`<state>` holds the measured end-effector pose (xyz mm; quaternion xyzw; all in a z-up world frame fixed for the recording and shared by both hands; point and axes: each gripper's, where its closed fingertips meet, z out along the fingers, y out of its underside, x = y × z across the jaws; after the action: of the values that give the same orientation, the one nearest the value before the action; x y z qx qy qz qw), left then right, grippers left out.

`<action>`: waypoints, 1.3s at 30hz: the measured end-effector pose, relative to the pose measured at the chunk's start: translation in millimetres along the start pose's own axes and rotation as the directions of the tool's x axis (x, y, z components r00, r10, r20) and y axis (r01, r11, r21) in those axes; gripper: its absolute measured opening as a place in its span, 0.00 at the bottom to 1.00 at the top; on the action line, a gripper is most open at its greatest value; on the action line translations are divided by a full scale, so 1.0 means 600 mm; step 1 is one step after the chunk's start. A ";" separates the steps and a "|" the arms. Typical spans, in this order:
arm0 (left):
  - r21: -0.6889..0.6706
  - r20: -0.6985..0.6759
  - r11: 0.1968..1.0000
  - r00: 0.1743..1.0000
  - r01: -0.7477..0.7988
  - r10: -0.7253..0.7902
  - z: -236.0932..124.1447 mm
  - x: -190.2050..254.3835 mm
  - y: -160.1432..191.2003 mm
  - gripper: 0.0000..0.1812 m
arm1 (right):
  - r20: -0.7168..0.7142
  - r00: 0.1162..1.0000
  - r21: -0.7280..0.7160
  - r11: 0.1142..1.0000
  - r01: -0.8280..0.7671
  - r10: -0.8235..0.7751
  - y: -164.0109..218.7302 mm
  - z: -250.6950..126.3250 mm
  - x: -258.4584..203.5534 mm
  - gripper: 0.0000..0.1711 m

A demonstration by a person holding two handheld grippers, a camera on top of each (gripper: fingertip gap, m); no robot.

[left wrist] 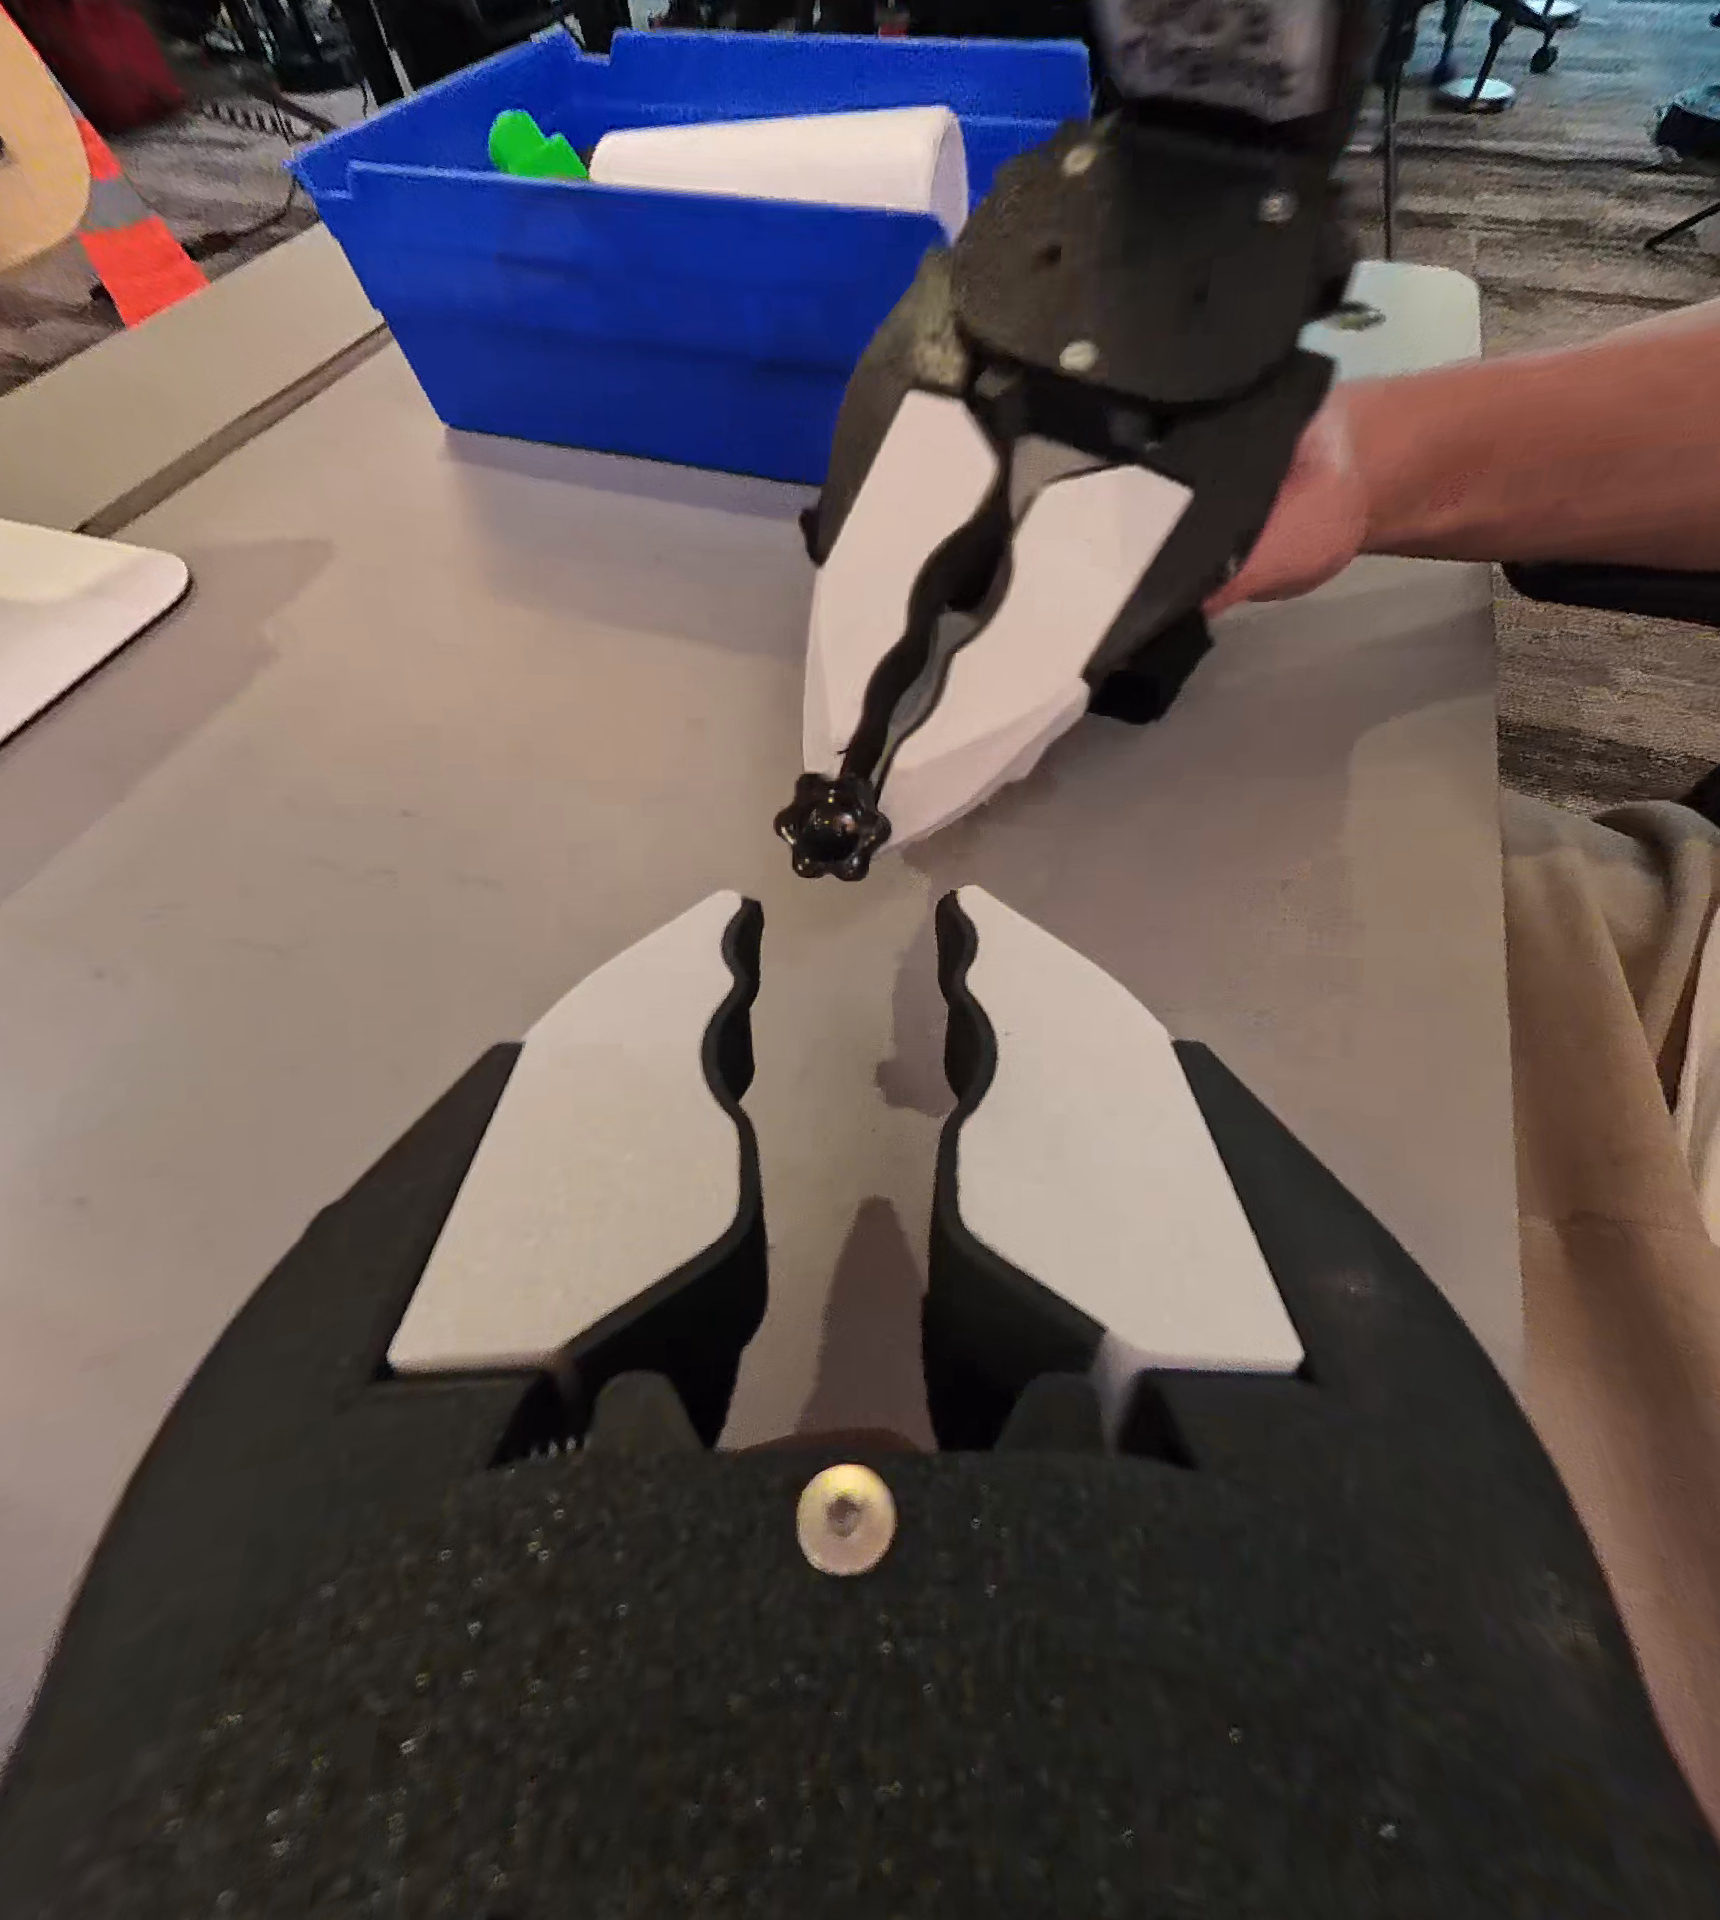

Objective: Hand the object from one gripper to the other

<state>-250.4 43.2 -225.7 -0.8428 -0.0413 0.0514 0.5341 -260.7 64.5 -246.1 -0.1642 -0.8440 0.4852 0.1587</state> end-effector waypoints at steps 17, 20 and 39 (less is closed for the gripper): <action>-0.065 -0.032 0.992 0.994 -0.104 0.102 0.010 0.023 0.010 0.13 | 0.032 0.991 0.078 0.989 0.129 -0.131 -0.023 0.014 -0.043 0.04; -0.074 0.020 0.987 0.989 -0.144 0.146 0.007 0.016 0.005 0.13 | 0.032 0.995 0.093 0.992 0.089 -0.092 -0.023 0.012 -0.036 0.05; -0.378 0.323 0.733 0.662 -0.565 0.677 0.005 -0.020 0.003 0.13 | 0.278 0.804 0.147 0.804 -0.576 0.525 -0.053 0.036 -0.024 0.19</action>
<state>-262.8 43.8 -227.9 -0.8297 0.1256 0.4152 0.3513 -261.0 26.4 -230.1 -0.3288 -0.7112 0.6177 -0.0682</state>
